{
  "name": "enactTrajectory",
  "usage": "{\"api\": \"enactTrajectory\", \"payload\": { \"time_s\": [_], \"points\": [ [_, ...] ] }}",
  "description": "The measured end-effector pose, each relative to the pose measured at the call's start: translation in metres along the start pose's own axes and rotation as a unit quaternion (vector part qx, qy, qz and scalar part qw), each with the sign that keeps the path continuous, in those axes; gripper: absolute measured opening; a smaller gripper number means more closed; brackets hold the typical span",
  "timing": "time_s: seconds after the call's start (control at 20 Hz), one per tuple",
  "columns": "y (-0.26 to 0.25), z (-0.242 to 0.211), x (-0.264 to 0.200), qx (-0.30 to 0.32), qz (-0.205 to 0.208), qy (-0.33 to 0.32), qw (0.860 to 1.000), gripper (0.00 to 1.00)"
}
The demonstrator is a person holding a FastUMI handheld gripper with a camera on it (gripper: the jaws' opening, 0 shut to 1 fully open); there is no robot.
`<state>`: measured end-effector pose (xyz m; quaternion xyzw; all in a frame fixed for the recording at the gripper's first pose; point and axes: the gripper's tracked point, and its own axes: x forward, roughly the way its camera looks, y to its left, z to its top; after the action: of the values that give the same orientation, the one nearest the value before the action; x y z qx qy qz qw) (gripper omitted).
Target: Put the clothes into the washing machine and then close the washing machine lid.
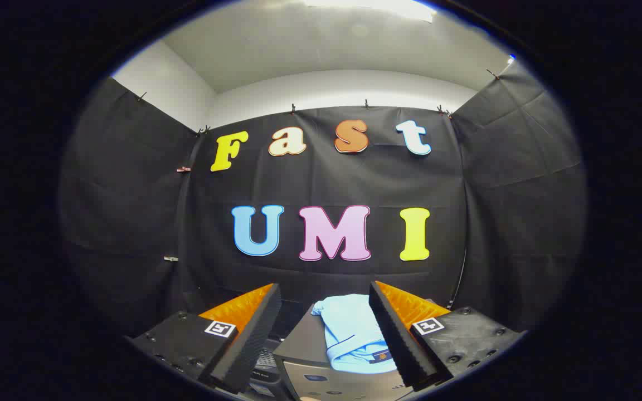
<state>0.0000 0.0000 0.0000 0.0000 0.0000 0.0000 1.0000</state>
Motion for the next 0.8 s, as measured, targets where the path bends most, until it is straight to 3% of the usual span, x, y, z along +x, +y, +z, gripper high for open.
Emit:
{"api": "enactTrajectory", "payload": {
  "time_s": [0.8],
  "points": [
    [-0.0054,0.0077,0.0044,-0.006,-0.022,-0.006,1.0,0.99]
  ]
}}
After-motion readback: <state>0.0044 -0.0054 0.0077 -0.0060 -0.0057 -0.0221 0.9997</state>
